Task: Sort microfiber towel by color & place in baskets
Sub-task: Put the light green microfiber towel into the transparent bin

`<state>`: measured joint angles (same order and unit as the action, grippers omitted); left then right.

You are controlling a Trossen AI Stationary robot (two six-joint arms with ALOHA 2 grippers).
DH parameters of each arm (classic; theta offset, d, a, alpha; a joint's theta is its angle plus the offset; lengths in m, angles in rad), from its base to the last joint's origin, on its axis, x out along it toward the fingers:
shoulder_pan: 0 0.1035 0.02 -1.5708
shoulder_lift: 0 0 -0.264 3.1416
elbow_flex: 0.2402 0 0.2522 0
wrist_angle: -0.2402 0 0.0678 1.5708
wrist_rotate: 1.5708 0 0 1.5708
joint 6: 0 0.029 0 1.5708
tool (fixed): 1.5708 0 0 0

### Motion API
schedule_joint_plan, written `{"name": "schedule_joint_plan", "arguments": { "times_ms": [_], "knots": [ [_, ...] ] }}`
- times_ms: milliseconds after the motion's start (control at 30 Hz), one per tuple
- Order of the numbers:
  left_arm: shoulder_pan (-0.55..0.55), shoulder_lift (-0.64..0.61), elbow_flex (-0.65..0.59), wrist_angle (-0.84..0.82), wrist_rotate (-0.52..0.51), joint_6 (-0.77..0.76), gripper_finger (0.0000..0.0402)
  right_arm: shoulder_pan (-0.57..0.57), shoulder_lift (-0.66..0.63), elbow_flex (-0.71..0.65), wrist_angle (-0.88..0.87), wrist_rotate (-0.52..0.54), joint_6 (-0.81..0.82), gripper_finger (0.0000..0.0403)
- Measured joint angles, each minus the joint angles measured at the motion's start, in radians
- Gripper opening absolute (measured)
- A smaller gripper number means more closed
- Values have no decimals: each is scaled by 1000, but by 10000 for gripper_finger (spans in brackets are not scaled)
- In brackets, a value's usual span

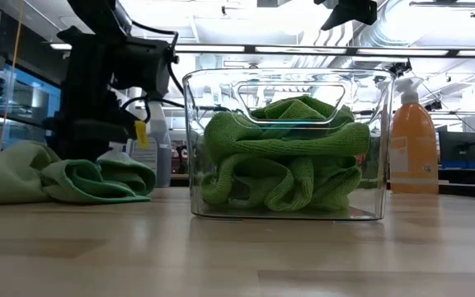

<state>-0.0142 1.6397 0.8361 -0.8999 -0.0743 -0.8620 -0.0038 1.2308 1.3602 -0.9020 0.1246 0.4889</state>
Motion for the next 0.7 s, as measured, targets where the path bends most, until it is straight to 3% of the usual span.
{"name": "schedule_joint_plan", "arguments": {
  "times_ms": [500, 600, 700],
  "knots": [
    [-7, 14, -4, 19, -9, 32, 177, 0, 0, 0, 0, 0, 0, 256],
    [-6, 15, -4, 27, 11, 69, 150, 0, 0, 0, 0, 0, 0, 256],
    [-7, 16, -4, 38, 21, 92, 95, 0, 0, 0, 0, 0, -4, 256]
  ]
}}
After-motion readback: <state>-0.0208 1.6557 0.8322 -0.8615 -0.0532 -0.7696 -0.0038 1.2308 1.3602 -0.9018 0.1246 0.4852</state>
